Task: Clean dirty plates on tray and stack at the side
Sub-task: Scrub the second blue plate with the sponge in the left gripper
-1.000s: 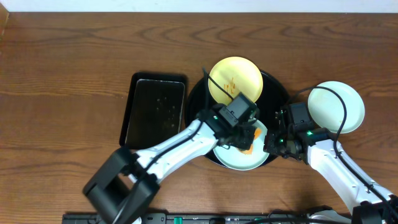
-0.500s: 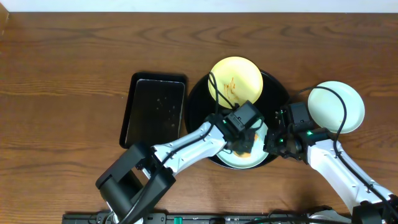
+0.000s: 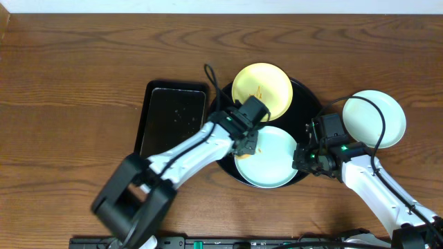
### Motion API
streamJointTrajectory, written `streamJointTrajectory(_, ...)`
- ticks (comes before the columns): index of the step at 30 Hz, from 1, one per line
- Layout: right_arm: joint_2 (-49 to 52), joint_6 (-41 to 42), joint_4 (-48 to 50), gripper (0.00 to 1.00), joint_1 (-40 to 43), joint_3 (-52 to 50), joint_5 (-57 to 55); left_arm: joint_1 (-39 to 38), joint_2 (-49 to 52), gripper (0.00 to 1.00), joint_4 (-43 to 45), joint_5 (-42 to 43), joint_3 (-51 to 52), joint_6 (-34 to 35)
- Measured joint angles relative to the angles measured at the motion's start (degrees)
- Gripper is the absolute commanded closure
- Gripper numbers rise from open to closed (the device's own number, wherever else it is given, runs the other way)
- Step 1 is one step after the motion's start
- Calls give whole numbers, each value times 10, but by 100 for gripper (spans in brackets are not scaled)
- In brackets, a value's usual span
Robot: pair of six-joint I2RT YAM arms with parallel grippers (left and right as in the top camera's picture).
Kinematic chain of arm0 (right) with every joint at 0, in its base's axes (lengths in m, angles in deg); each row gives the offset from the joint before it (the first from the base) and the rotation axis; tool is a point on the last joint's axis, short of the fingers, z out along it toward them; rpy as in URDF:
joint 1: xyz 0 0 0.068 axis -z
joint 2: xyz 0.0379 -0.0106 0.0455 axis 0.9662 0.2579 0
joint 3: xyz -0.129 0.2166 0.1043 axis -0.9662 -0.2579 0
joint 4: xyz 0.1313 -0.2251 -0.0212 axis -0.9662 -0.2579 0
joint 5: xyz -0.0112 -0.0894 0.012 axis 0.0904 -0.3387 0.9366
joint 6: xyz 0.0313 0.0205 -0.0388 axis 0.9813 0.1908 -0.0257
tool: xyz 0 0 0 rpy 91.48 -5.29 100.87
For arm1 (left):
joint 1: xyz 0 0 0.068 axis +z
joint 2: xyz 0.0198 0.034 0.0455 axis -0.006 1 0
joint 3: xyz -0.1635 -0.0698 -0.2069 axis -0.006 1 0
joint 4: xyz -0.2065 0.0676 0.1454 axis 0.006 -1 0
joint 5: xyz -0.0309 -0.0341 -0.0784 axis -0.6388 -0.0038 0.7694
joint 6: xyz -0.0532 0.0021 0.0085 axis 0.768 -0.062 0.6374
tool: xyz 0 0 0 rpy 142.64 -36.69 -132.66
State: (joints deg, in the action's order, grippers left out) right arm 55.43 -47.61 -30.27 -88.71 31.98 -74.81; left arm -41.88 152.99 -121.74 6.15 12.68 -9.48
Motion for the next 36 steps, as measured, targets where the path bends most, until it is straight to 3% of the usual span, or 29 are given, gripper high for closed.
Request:
streamJointTrajectory(9, 0, 0, 3, 99, 0, 0, -3, 73, -107, 92, 32, 37, 0, -13)
streamJointTrajectory(15, 0, 0, 3, 99, 0, 0, -3, 33, -62, 93, 81, 106, 0, -13)
streamJointTrajectory(22, 0, 0, 3, 99, 0, 0, -3, -51, 16, 93, 99, 128, 0, -13)
streamJointTrajectory(27, 0, 0, 1, 99, 0, 0, -3, -73, 51, 93, 102, 93, 0, -15)
streamJointTrajectory(36, 0, 0, -1, 99, 0, 0, -2, -30, 60, 92, 96, -35, 0, -38)
